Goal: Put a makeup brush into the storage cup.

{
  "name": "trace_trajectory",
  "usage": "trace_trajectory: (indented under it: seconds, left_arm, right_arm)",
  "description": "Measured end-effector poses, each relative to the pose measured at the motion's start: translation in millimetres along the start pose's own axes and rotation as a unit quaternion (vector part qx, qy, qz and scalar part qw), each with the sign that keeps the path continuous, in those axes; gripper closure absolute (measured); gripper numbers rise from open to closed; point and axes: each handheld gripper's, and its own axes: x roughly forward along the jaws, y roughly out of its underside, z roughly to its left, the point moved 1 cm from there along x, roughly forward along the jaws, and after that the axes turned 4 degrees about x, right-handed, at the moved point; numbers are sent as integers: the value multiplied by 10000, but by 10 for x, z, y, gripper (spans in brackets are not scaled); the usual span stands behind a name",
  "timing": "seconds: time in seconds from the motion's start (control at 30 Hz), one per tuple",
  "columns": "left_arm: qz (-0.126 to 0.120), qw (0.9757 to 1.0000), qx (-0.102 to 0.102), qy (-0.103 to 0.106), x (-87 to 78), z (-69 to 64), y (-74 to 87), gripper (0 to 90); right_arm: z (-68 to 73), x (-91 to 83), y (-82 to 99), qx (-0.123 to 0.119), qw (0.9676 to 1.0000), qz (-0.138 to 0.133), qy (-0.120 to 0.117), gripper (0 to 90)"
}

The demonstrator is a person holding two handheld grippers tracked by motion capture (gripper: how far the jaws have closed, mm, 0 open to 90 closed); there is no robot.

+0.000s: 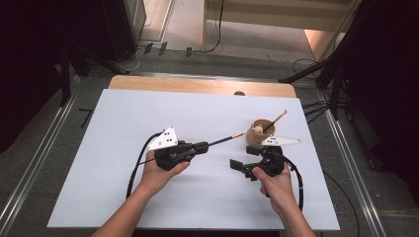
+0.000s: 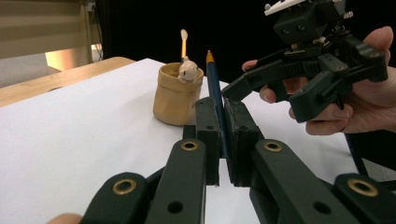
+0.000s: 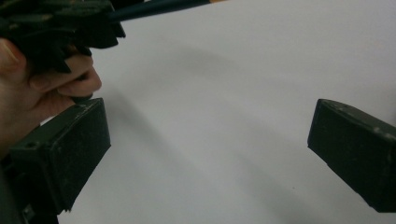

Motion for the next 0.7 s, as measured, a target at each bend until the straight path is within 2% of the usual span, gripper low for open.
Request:
trace_trajectory:
  seconds: [0.07, 0.1, 0.13, 0.2, 0.37, 0.6, 0.7]
  left_arm:
    - [-4, 10000, -3, -17, 1, 0, 0, 859]
    - [-9, 10000, -7, -23, 2, 0, -1, 859]
    - [-17, 10000, -13, -27, 3, -2, -1, 859]
    - [-27, 10000, -13, -33, 6, -5, -2, 859]
    - [-45, 10000, -9, -33, 22, -15, -1, 859]
    - [-37, 10000, -17, -21, 32, -26, 0, 859]
    - [-43, 10000, -20, -33, 38, -27, 3, 859]
  right_arm:
    - [0, -3, 0, 43, 10000, -41, -6, 0]
    - [11, -11, 0, 167, 9997, -145, -73, 0]
    - [11, -11, 0, 167, 9997, -145, -73, 0]
    - [28, -18, -7, 334, 9988, -313, -183, 0]
    - [55, -9, -16, 500, 9972, -481, -292, 0]
    - [62, 12, -29, 840, 9924, -774, -454, 17]
    - [59, 23, -37, 998, 9902, -822, -523, 17]
